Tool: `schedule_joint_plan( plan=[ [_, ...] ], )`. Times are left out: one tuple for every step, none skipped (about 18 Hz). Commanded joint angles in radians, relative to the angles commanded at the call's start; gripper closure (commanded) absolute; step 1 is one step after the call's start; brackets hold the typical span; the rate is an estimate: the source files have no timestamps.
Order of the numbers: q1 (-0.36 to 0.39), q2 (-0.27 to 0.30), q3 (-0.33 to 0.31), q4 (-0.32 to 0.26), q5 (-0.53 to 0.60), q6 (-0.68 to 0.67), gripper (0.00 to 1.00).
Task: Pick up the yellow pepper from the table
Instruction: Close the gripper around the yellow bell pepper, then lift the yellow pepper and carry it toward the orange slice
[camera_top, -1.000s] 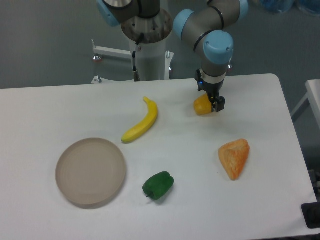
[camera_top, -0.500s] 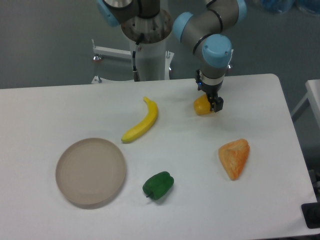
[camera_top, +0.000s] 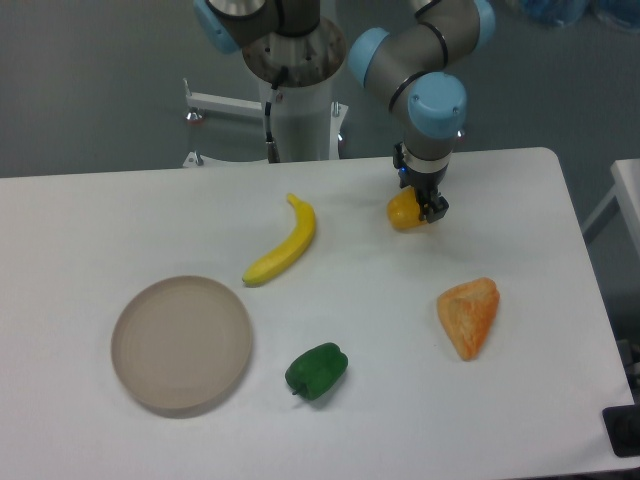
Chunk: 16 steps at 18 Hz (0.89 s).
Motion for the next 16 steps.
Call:
schedule_joint_plan(
  plan=[
    [0.000,0.002,0.002,0.000,0.002,0.000,0.46],
    [0.000,0.002,0.009,-0.003,0.002,0.003,0.46],
    [0.000,0.003,0.021,-0.005,0.002,0.000,0.46],
    [0.000,0.003,0.040,-0.009,0.003,-0.006,0.46],
    [-0.002,0.003,0.078,-0.017,0.005,-0.015,0.46],
    [-0.002,0.003,0.106,-0.026,0.005,-0.027,0.46],
    [-0.003,0.005,0.133,-0.029,0.003,-0.055,0.46],
    [-0.008,0.005,0.153,-0.031,0.002,-0.086,0.46],
    [-0.012,0.003,0.175,-0.038,0.002,-0.109,0.46],
    [-0.015,0.002,0.198,-0.049,0.000,-0.123,0.46],
    [-0.024,-0.009,0.224,-0.057,0.000,-0.142,0.46],
    [-0.043,-0.021,0.257,-0.064,-0.002,-0.171,0.46],
    [-0.063,-0.029,0.290,-0.080,-0.002,-0.208,0.46],
    [-0.080,-0.035,0.325,-0.098,-0.002,-0.240,0.46],
    [-0.093,-0.046,0.357,-0.115,-0.008,-0.270,0.46],
    [-0.106,-0.055,0.382,-0.127,-0.012,-0.300,0.46]
  ],
)
